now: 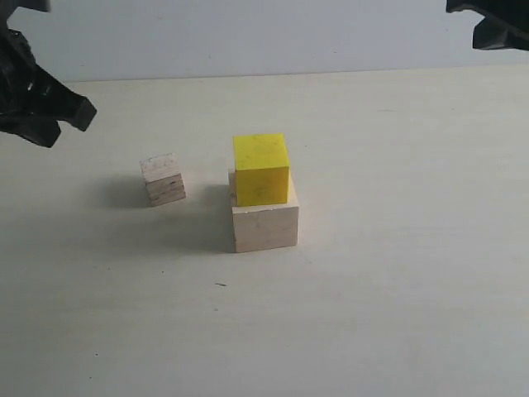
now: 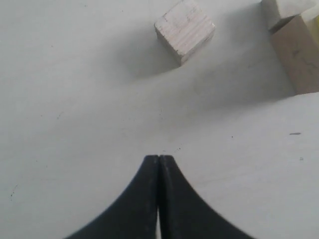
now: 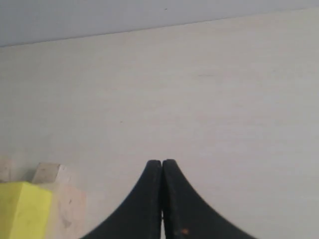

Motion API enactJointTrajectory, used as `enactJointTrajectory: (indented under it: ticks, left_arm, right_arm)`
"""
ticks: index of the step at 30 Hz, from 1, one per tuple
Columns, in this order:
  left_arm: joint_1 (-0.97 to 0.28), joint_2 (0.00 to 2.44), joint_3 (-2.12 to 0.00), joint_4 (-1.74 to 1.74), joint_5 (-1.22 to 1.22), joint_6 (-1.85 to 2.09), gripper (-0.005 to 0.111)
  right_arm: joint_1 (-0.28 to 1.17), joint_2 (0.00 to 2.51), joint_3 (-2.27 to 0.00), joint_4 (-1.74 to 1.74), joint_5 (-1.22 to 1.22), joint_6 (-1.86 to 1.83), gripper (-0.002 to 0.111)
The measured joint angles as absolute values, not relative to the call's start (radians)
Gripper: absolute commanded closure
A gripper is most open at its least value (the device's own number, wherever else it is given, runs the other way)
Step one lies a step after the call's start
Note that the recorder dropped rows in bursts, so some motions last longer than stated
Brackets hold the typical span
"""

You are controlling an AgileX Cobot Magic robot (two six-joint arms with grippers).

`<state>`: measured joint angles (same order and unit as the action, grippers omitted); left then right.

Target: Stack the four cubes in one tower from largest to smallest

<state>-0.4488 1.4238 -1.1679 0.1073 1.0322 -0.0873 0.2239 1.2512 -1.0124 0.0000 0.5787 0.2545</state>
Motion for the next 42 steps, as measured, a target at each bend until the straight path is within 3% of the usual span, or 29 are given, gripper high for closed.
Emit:
enactJointTrajectory:
  ticks: [10, 15, 24, 42]
  left_arm:
    - [-0.449, 1.234, -1.095, 0.079, 1.010, -0.087, 0.107]
    - [-0.449, 1.206, -1.042, 0.079, 0.978, -0.072, 0.107]
    - [-0.449, 1.204, -1.003, 0.079, 0.957, -0.035, 0.107]
    - [-0.449, 1.204, -1.003, 0.079, 0.937, 0.014, 0.107]
  right_arm:
    - [0.036, 1.478, -1.177, 0.056, 0.560, 0.193, 0.108]
    - [0.009, 1.653, -1.272, 0.318, 0.573, -0.041, 0.108]
    - [0.011, 1.994, -1.500, 0.866, 0.789, -0.470, 0.108]
    - [0.203, 2.283, -1.819, 0.927, 0.937, -0.539, 0.108]
